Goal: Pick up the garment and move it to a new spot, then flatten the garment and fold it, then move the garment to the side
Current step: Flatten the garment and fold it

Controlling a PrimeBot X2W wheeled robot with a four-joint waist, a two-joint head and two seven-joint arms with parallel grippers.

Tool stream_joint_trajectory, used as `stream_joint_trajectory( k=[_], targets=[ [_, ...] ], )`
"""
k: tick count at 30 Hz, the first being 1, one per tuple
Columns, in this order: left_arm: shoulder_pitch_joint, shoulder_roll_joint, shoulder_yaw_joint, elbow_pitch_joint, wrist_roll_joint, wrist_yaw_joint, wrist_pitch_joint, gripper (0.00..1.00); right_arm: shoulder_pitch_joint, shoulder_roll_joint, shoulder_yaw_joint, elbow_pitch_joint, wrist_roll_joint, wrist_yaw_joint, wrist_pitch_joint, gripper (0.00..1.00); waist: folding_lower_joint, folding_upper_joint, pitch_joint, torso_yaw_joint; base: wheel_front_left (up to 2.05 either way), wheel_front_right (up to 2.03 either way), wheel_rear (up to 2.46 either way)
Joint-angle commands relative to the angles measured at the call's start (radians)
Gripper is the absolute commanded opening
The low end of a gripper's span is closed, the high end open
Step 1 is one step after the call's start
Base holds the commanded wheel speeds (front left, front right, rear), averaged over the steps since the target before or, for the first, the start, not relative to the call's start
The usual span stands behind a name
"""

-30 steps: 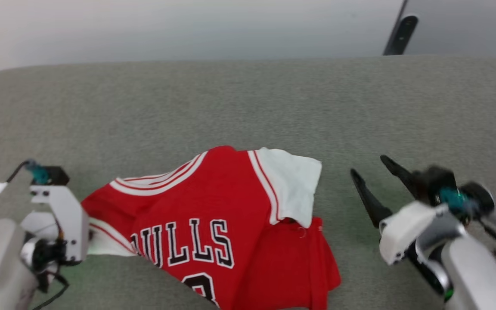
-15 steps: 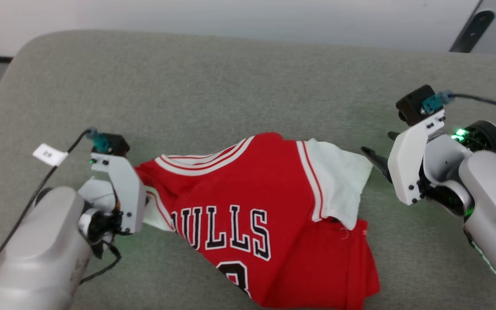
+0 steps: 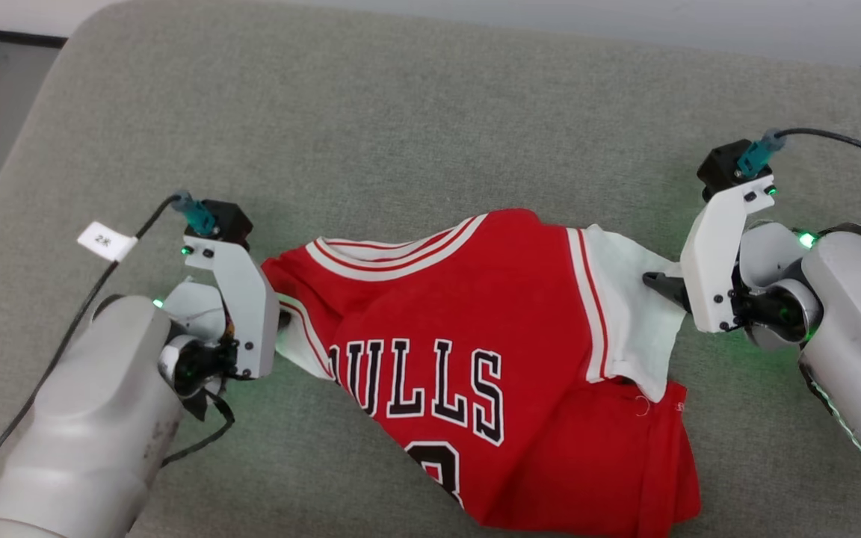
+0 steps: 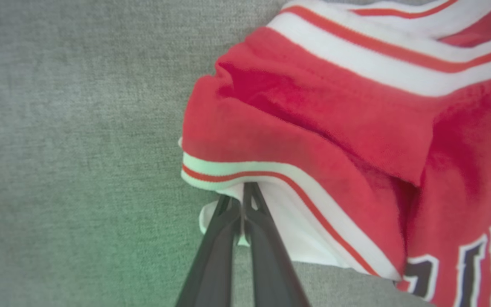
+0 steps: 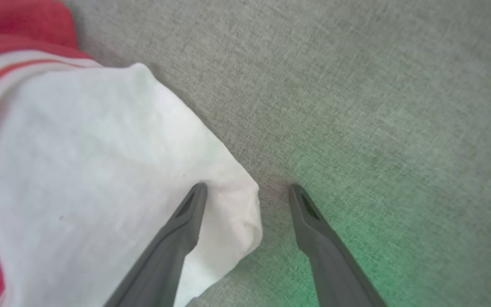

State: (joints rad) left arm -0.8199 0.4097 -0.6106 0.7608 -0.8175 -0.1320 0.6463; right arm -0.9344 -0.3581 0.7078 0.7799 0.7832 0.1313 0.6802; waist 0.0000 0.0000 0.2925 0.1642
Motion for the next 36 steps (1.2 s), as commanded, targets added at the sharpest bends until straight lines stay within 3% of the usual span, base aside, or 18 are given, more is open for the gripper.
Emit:
stream_joint_trajectory(
  k=[1, 9, 15, 24, 30, 36],
  targets=[
    [0.009, 0.0, -0.014, 0.023, -0.006, 0.003, 0.0, 0.0, 0.033, 0.018, 0.021, 0.037, 0.001, -0.001, 0.017, 0.0, 0.0, 0.0, 0.006, 0.005, 0.0, 0.0, 0.0],
    [-0.037, 0.023, -0.025, 0.061, -0.017, 0.004, -0.036, 0.0, -0.029, 0.04, -0.001, 0.043, 0.036, -0.001, -0.035, 0.0, 0.0, 0.0, -0.02, -0.01, 0.0, 0.0, 0.0],
    [-0.129, 0.048, -0.041, 0.071, 0.009, 0.003, -0.082, 0.0, -0.101, 0.038, 0.002, 0.026, 0.028, -0.001, -0.157, 0.0, 0.0, 0.0, -0.081, -0.045, 0.0, 0.0, 0.0],
    [-0.338, 0.099, -0.079, 0.091, 0.094, 0.003, -0.168, 0.0, -0.268, 0.043, 0.024, 0.085, -0.064, -0.001, -0.459, 0.0, 0.0, 0.0, -0.187, -0.117, 0.0, 0.0, 0.0],
    [-0.452, 0.107, -0.097, 0.137, 0.14, 0.003, -0.234, 0.0, -0.39, 0.07, 0.01, 0.216, -0.161, -0.001, -0.675, 0.0, 0.0, 0.0, -0.249, -0.164, 0.0, 0.0, 0.0],
    [-0.585, 0.113, -0.095, 0.182, 0.176, 0.01, -0.294, 0.0, -0.502, 0.088, -0.036, 0.354, -0.222, -0.001, -0.82, 0.0, 0.0, 0.0, -0.278, -0.199, 0.0, 0.0, 0.0]
  ],
)
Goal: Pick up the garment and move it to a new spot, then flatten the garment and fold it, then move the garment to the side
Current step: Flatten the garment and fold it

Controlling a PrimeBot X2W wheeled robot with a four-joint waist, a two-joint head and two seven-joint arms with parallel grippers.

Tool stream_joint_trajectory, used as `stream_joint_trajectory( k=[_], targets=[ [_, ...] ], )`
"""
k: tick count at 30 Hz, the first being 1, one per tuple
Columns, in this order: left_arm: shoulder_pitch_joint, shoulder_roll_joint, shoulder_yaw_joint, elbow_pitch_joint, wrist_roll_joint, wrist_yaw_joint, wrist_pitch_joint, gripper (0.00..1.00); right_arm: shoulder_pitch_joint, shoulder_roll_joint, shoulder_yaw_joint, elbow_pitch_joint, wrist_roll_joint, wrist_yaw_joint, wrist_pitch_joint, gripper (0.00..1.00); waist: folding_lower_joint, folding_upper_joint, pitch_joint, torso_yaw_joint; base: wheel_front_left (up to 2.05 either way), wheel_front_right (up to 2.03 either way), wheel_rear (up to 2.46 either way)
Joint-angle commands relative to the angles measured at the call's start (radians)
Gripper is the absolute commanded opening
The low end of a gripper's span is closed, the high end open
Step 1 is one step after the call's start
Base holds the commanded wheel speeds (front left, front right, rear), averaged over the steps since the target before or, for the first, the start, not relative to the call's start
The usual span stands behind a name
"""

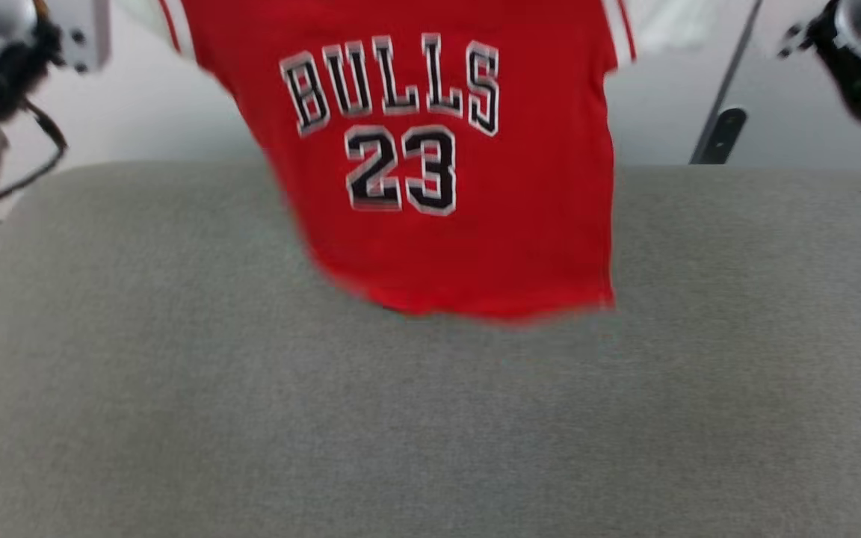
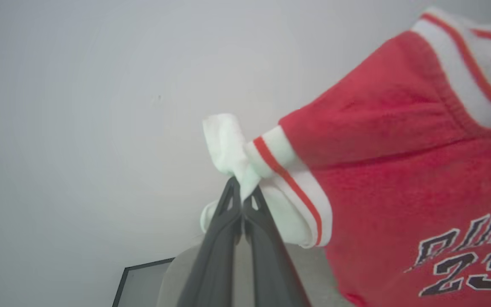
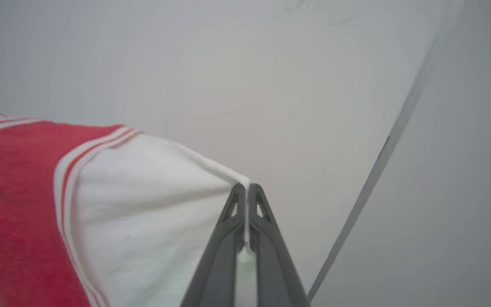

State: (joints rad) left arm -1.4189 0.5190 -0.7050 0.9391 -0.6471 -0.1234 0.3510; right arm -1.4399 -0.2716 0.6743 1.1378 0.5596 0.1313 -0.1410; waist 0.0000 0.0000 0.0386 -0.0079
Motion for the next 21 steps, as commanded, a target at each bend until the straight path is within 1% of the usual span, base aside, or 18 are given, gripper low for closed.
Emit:
stream_joint_trajectory(
  k=[1, 3, 5, 9, 15, 17, 21],
  targets=[
    [-0.001, 0.005, 0.001, 0.015, 0.006, 0.005, -0.002, 0.0, -0.009, 0.008, -0.007, 0.018, -0.003, -0.001, -0.006, 0.0, 0.0, 0.0, -0.026, -0.032, 0.0, 0.0, 0.0],
    [-0.032, 0.007, 0.004, 0.033, 0.009, 0.008, -0.009, 0.0, -0.031, 0.017, -0.012, 0.052, -0.01, -0.001, -0.012, 0.0, 0.0, 0.0, -0.025, -0.04, 0.0, 0.0, 0.0],
    [-0.05, 0.007, 0.002, 0.049, 0.014, 0.008, -0.016, 0.0, -0.043, 0.024, -0.012, 0.073, -0.003, -0.001, 0.006, 0.0, 0.0, 0.0, -0.02, -0.046, 0.0, 0.0, 0.0],
    [-0.07, -0.01, 0.01, 0.071, 0.001, 0.014, -0.037, 0.0, -0.066, 0.02, -0.012, 0.084, 0.018, -0.001, 0.03, 0.0, 0.0, 0.0, 0.029, -0.055, 0.0, 0.0, 0.0],
    [-0.141, -0.05, 0.017, 0.08, 0.01, 0.048, -0.086, 0.0, -0.131, 0.035, -0.004, 0.094, 0.016, -0.001, 0.031, 0.0, 0.0, 0.0, 0.169, -0.074, 0.0, 0.0, 0.0],
    [-0.183, -0.065, 0.013, 0.081, 0.022, 0.064, -0.115, 0.0, -0.169, 0.036, -0.003, 0.099, 0.003, -0.001, 0.015, 0.0, 0.0, 0.0, 0.226, -0.078, 0.0, 0.0, 0.0],
    [-0.27, -0.102, 0.0, 0.083, 0.055, 0.081, -0.176, 0.0, -0.256, 0.029, -0.025, 0.122, -0.027, -0.001, -0.05, 0.0, 0.0, 0.0, 0.341, -0.083, 0.0, 0.0, 0.0]
  ],
)
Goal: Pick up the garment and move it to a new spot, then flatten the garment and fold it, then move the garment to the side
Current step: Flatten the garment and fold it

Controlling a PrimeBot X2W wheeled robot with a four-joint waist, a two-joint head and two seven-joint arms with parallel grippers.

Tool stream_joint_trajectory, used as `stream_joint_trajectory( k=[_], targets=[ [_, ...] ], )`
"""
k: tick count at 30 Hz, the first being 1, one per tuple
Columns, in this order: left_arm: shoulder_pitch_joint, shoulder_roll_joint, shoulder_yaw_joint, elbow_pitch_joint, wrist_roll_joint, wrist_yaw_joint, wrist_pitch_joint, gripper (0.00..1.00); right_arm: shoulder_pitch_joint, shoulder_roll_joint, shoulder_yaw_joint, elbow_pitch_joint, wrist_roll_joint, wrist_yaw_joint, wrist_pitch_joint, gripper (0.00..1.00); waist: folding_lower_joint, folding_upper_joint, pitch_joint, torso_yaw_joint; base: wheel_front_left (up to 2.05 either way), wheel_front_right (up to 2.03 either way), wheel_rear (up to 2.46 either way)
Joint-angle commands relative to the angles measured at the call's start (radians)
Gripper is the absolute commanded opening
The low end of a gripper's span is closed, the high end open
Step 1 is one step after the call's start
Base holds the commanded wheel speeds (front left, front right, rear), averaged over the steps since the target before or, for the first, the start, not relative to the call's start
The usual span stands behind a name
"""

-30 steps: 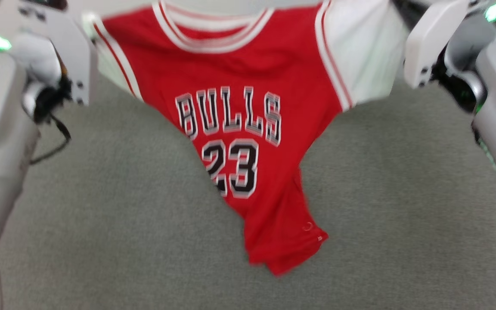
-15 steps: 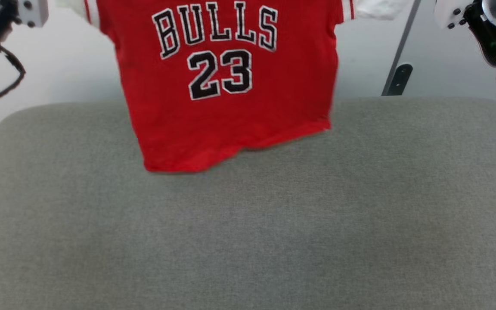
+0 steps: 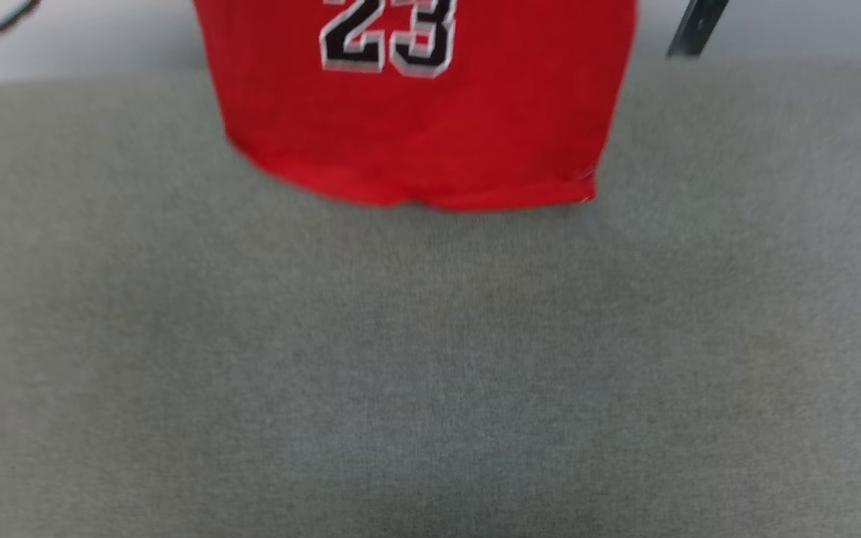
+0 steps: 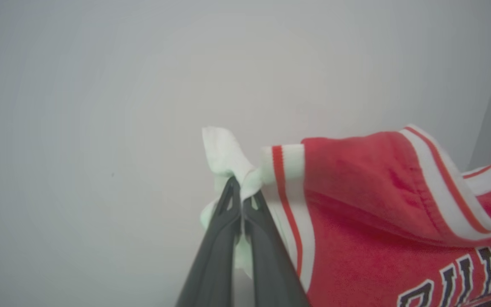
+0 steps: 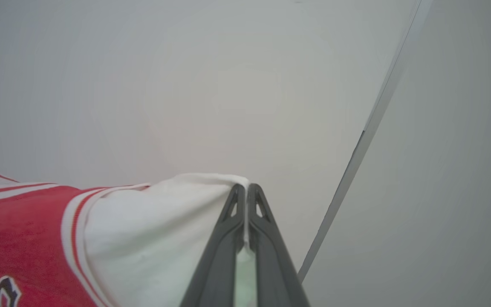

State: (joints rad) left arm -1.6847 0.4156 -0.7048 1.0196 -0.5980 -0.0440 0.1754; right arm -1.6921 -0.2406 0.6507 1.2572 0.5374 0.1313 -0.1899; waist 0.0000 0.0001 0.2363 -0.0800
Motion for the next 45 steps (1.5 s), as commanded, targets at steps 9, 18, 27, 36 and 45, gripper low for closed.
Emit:
stream_joint_trajectory(
  k=[9, 18, 27, 36, 45],
  targets=[
    [-0.245, -0.059, 0.0, 0.024, 0.047, 0.028, -0.136, 0.0, -0.208, -0.109, -0.208, -0.006, -0.182, -0.001, -0.076, 0.0, 0.0, -0.0001, 0.346, 0.018, 0.0, 0.0, 0.0],
    [-0.419, -0.088, 0.027, 0.093, 0.05, 0.033, -0.289, 0.0, -0.084, -0.054, -0.68, -0.316, -0.631, -0.001, -0.075, 0.0, 0.0, -0.0001, 0.449, 0.048, 0.0, 0.0, 0.0],
    [-0.357, -0.114, 0.017, 0.203, 0.029, -0.012, -0.31, 0.0, 0.014, 0.077, -0.84, -0.327, -0.799, -0.001, -0.075, 0.0, 0.0, -0.0001, 0.43, 0.056, 0.0, 0.0, 0.0],
    [-0.126, -0.1, -0.019, 0.255, 0.014, -0.054, -0.255, 0.0, 0.055, 0.142, -0.79, -0.04, -0.65, -0.001, -0.051, 0.0, 0.0, -0.0001, 0.251, 0.066, 0.0, 0.0, 0.0],
    [0.158, -0.072, -0.019, 0.265, -0.039, -0.076, -0.222, 0.0, 0.243, 0.176, -0.549, 0.012, -0.389, -0.001, 0.081, 0.0, 0.0, -0.0001, 0.021, 0.077, 0.0, 0.0, 0.0]
  ],
)
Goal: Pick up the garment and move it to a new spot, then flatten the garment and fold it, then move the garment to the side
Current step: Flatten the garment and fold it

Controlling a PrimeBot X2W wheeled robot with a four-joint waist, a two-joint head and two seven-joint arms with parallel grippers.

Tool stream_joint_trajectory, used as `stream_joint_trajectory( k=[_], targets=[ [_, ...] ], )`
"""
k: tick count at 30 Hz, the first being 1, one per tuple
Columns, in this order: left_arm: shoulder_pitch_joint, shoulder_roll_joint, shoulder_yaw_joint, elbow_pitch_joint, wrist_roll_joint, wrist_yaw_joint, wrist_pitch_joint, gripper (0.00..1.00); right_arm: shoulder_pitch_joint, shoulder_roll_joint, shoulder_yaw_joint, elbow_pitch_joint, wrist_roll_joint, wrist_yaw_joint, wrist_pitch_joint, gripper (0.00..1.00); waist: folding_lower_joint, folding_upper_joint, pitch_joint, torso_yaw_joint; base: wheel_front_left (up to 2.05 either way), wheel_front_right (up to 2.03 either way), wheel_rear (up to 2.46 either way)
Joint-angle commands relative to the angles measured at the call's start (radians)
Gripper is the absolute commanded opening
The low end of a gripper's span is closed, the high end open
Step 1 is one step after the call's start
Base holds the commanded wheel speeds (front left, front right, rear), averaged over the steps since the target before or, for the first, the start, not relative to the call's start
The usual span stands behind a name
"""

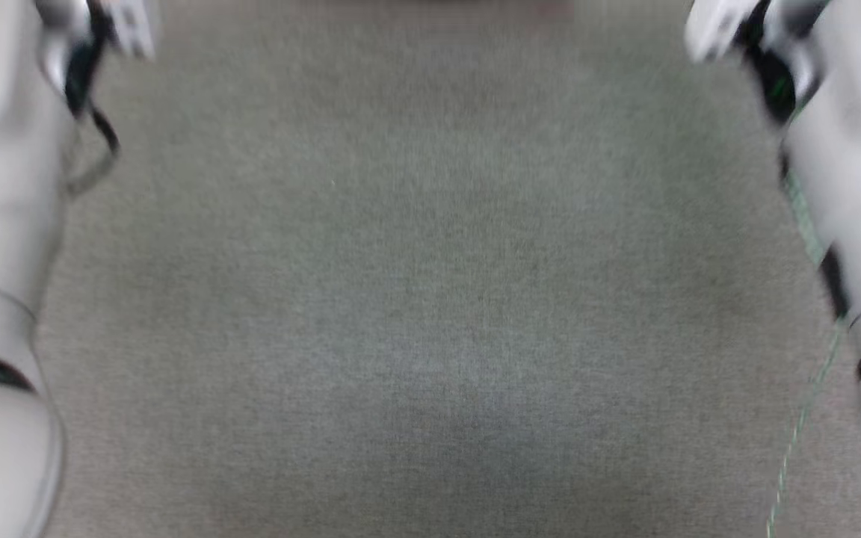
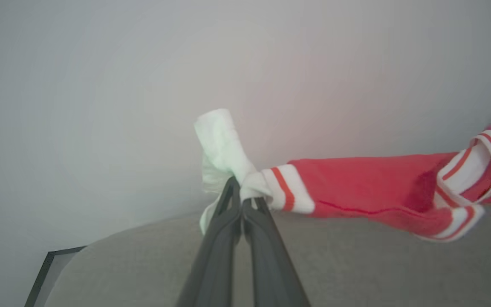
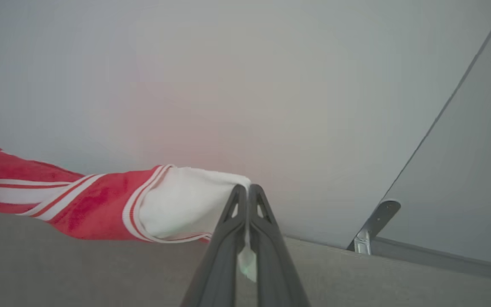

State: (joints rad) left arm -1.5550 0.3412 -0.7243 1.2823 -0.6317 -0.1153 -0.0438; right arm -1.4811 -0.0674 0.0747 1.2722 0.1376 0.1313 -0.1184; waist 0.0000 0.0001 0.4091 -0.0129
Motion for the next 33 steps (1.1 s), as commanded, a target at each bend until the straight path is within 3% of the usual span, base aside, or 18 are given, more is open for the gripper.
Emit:
stream_joint_trajectory(
  k=[1, 3, 7, 8, 9, 14, 17, 23, 29, 33],
  targets=[
    [0.057, 0.005, -0.001, 0.002, -0.012, -0.005, -0.001, 0.0, 0.065, 0.006, 0.067, -0.015, 0.047, -0.001, 0.034, 0.0, 0.0, -0.0001, -0.173, 0.012, 0.0, 0.0, 0.0],
    [0.134, 0.009, 0.005, 0.003, -0.031, -0.008, -0.007, 0.0, 0.146, 0.0, 0.145, -0.064, 0.125, -0.001, 0.08, 0.0, 0.0, -0.0001, -0.218, 0.014, 0.0, 0.0, 0.0],
    [0.277, 0.003, 0.002, 0.0, -0.053, -0.014, -0.026, 0.0, 0.356, -0.079, 0.325, -0.24, 0.289, -0.001, 0.185, 0.0, 0.0, -0.0001, -0.288, 0.023, 0.0, 0.0, 0.0],
    [0.311, 0.006, 0.001, -0.003, -0.059, -0.015, -0.028, 0.0, 0.41, -0.11, 0.372, -0.303, 0.334, -0.001, 0.212, 0.0, 0.0, -0.0001, -0.3, 0.022, 0.0, 0.0, 0.0],
    [0.378, 0.009, 0.005, -0.013, -0.078, -0.013, -0.041, 0.0, 0.511, -0.194, 0.442, -0.432, 0.416, -0.001, 0.252, 0.0, 0.0, -0.0001, -0.322, 0.023, 0.0, 0.0, 0.0],
    [0.548, 0.029, 0.014, -0.064, -0.112, -0.015, -0.084, 0.0, 0.753, -0.396, 0.555, -0.726, 0.557, -0.001, 0.338, 0.0, 0.0, -0.0001, -0.35, 0.022, 0.0, 0.0, 0.0],
    [0.647, 0.05, 0.024, -0.107, -0.141, -0.013, -0.094, 0.0, 0.866, -0.492, 0.564, -0.852, 0.609, -0.001, 0.375, 0.0, 0.0, -0.0001, -0.356, 0.019, 0.0, 0.0, 0.0],
    [0.839, 0.086, 0.039, -0.227, -0.187, 0.015, -0.082, 0.0, 1.046, -0.578, 0.513, -0.99, 0.68, -0.001, 0.449, 0.0, 0.0, -0.0001, -0.352, 0.014, 0.0, 0.0, 0.0],
    [1.032, 0.115, 0.044, -0.425, -0.227, 0.105, -0.032, 0.0, 1.179, -0.604, 0.462, -1.088, 0.731, -0.001, 0.539, 0.0, 0.0, -0.0001, -0.344, 0.009, 0.0, 0.0, 0.0],
    [1.169, 0.146, 0.053, -0.605, -0.257, 0.188, 0.008, 0.0, 1.257, -0.622, 0.423, -1.144, 0.765, -0.001, 0.598, 0.0, 0.0, -0.0001, -0.334, 0.008, 0.0, 0.0, 0.0]
  ],
)
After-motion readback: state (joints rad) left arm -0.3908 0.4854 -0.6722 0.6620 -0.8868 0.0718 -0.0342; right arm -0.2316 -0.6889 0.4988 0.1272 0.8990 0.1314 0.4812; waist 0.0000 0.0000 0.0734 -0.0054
